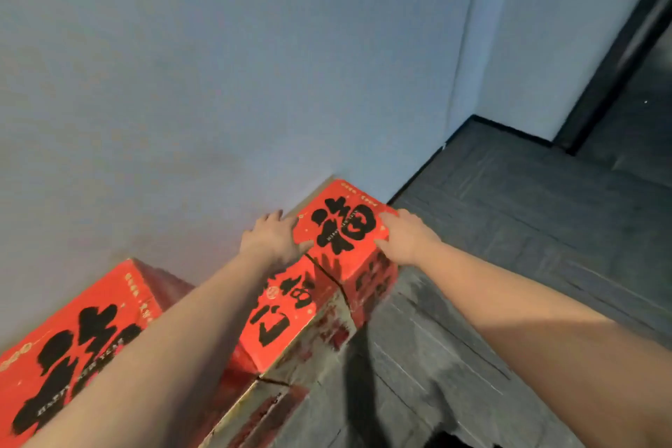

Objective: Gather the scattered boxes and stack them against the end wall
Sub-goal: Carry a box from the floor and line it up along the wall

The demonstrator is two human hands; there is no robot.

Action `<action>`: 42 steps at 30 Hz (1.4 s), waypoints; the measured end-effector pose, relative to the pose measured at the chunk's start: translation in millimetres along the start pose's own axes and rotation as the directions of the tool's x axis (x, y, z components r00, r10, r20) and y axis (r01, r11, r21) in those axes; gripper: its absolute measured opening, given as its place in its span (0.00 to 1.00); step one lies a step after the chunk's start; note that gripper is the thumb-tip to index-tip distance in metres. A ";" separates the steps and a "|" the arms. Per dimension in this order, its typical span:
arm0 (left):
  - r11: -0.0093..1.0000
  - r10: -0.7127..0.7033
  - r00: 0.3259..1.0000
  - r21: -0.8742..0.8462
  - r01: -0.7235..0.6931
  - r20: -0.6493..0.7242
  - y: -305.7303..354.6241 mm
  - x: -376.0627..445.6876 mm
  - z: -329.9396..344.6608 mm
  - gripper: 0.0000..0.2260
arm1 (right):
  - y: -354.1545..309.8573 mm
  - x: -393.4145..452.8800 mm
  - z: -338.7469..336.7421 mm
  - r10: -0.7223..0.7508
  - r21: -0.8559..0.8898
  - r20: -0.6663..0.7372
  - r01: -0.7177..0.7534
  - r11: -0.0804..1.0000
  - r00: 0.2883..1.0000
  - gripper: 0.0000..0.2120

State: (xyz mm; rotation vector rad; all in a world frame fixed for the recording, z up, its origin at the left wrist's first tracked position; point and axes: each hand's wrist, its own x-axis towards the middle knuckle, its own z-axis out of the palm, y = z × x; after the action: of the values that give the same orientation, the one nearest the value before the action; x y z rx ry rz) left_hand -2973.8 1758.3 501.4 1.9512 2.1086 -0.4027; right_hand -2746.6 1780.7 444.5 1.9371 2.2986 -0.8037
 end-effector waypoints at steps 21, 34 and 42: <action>0.215 0.918 0.300 0.310 -0.926 0.258 768.8 -65.6 20.4 0.32 | 534.3 -379.5 -73.9 0.978 0.536 -0.018 -0.824 0.185 0.208 0.27; -0.435 0.838 -0.249 0.319 -0.842 0.486 1066.4 -310.8 126.1 0.30 | 666.9 -625.6 -12.0 0.913 0.645 0.271 -0.646 -0.408 -0.306 0.28; -0.459 0.802 -0.216 0.344 -0.819 0.556 1221.7 -448.7 179.0 0.31 | 809.8 -786.6 -4.9 0.894 0.706 0.308 -0.553 -0.443 -0.324 0.28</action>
State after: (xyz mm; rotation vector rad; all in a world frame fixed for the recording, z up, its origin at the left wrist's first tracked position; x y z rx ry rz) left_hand -1722.3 1362.3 447.4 3.0931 -0.6352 -0.7734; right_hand -1817.5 1139.6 425.3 3.3469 -0.8044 -0.7603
